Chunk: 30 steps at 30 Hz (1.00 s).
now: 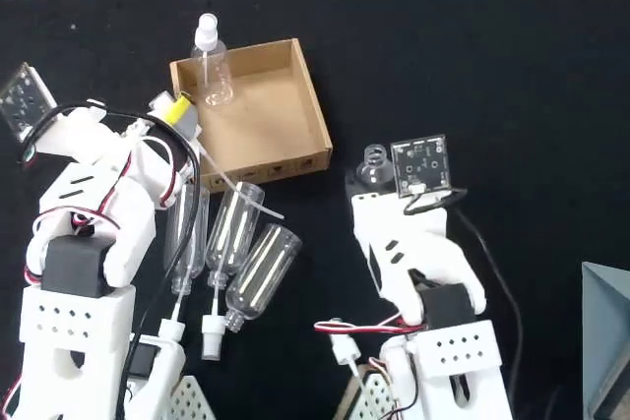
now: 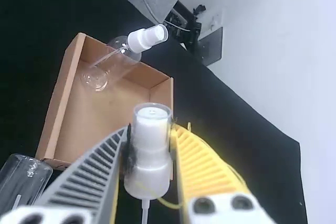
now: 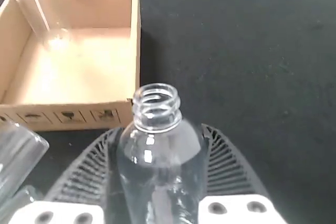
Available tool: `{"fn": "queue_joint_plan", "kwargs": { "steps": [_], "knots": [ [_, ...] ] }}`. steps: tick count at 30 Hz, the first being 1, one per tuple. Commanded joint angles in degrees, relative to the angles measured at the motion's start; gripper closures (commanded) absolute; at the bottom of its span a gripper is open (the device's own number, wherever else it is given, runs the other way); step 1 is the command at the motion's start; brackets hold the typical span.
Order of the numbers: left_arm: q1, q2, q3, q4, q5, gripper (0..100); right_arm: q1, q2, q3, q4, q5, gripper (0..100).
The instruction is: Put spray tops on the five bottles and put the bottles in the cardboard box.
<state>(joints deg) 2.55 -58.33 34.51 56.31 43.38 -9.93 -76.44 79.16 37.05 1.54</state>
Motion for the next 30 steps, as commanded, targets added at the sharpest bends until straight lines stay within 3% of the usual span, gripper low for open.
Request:
{"fn": "queue_joint_plan", "kwargs": {
  "steps": [1, 14, 23, 30],
  "knots": [
    [0.31, -1.32, -2.95, -1.23, 0.18, 97, -1.23, -1.98, -0.04, -3.78, 0.09, 92.0],
    [0.31, -1.41, 3.82, -11.43, 4.22, 97, -5.10, -1.98, 1.27, -3.69, 5.63, 92.0],
    [0.31, -1.41, 4.09, -11.69, 4.31, 97, -6.59, -1.98, 2.51, -3.96, 11.69, 92.0],
    [0.66, -1.41, 4.09, -11.69, 5.10, 97, -6.59, -1.98, 6.20, -10.46, 16.26, 92.2]
  ]
}}
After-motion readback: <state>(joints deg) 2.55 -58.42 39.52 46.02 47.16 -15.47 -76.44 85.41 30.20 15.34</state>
